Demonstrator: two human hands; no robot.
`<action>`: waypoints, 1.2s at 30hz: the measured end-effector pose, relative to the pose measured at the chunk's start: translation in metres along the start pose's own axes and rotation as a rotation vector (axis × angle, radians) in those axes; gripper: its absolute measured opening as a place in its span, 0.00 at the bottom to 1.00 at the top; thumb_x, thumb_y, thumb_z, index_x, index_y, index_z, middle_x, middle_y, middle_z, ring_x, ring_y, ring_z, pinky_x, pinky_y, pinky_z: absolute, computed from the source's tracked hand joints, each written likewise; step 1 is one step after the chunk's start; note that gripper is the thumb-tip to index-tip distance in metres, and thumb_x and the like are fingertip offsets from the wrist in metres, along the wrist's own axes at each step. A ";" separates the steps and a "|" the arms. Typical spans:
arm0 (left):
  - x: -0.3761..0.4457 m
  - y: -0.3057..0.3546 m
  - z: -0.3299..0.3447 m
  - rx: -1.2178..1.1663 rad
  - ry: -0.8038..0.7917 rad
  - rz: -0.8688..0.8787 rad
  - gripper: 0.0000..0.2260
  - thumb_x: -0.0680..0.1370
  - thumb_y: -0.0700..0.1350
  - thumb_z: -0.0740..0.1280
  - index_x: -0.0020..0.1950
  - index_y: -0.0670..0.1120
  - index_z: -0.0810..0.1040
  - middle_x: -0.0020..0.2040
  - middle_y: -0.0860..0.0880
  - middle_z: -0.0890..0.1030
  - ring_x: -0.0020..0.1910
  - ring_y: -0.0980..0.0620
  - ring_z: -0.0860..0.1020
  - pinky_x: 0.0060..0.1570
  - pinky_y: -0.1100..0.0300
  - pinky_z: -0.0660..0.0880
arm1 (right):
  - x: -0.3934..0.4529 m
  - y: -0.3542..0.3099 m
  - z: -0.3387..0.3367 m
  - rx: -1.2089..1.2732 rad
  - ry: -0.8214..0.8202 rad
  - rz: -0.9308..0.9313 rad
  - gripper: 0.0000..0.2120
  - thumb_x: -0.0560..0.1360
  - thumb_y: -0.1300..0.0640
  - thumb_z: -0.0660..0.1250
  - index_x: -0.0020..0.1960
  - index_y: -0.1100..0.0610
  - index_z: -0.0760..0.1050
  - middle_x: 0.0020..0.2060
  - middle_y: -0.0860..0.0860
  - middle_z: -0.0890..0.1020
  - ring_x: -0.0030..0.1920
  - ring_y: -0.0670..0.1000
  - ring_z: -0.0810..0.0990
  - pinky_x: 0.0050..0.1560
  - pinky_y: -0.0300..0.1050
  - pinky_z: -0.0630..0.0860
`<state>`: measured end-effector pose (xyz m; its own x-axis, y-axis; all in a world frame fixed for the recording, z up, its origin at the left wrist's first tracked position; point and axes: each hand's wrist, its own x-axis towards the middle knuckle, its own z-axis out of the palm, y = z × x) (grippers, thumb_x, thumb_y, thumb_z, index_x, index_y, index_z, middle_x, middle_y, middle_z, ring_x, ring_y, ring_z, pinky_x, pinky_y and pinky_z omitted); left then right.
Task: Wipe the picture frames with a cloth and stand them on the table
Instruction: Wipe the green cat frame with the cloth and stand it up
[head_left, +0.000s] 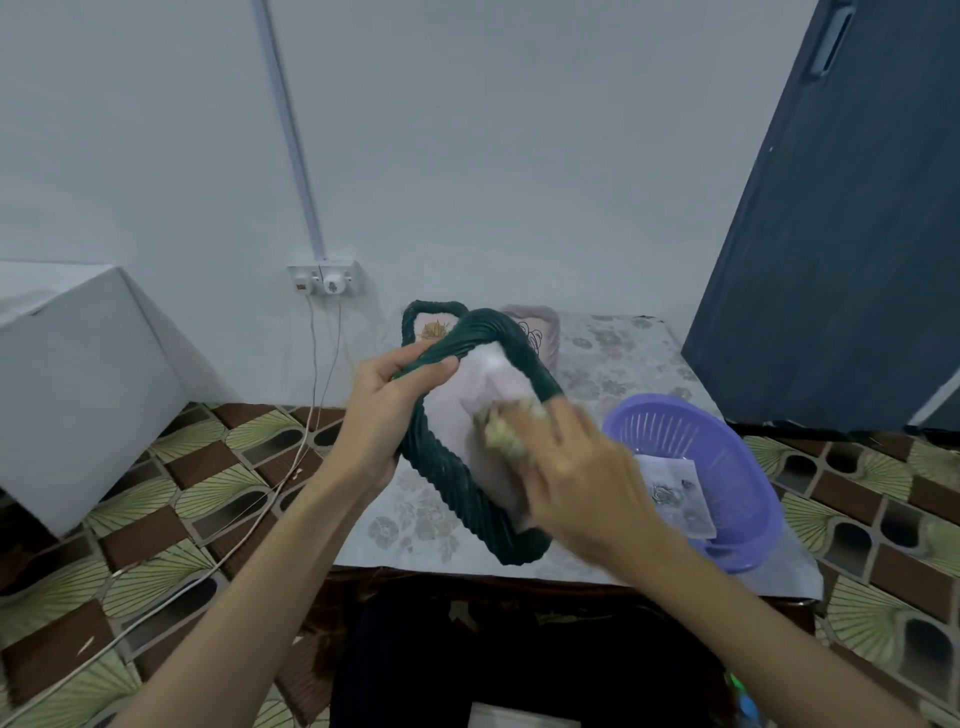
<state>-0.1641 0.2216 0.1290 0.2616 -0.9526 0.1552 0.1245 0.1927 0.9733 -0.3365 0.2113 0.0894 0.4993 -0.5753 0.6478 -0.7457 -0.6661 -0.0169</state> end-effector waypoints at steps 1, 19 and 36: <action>-0.001 -0.001 0.003 0.020 -0.013 0.009 0.07 0.74 0.38 0.68 0.46 0.46 0.85 0.46 0.46 0.85 0.53 0.45 0.80 0.63 0.48 0.71 | 0.013 0.000 -0.002 0.017 0.031 0.074 0.16 0.70 0.56 0.58 0.58 0.55 0.69 0.41 0.57 0.76 0.35 0.56 0.77 0.23 0.41 0.70; 0.009 -0.016 -0.005 0.055 0.073 -0.039 0.15 0.80 0.42 0.61 0.38 0.48 0.85 0.39 0.50 0.85 0.43 0.51 0.82 0.51 0.54 0.76 | 0.027 -0.014 0.023 0.044 0.042 -0.037 0.17 0.67 0.57 0.57 0.55 0.53 0.72 0.41 0.55 0.77 0.35 0.54 0.77 0.25 0.37 0.63; 0.121 -0.082 -0.067 0.152 0.275 -0.179 0.03 0.73 0.48 0.72 0.44 0.50 0.83 0.48 0.44 0.84 0.53 0.40 0.80 0.58 0.43 0.75 | 0.001 0.104 0.176 0.733 -0.530 0.906 0.21 0.75 0.60 0.65 0.66 0.55 0.66 0.59 0.54 0.75 0.57 0.54 0.73 0.54 0.44 0.69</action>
<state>-0.0784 0.1066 0.0564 0.4989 -0.8651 -0.0516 0.0534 -0.0287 0.9982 -0.3360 0.0582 -0.0454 0.1830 -0.9638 -0.1940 -0.5777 0.0542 -0.8145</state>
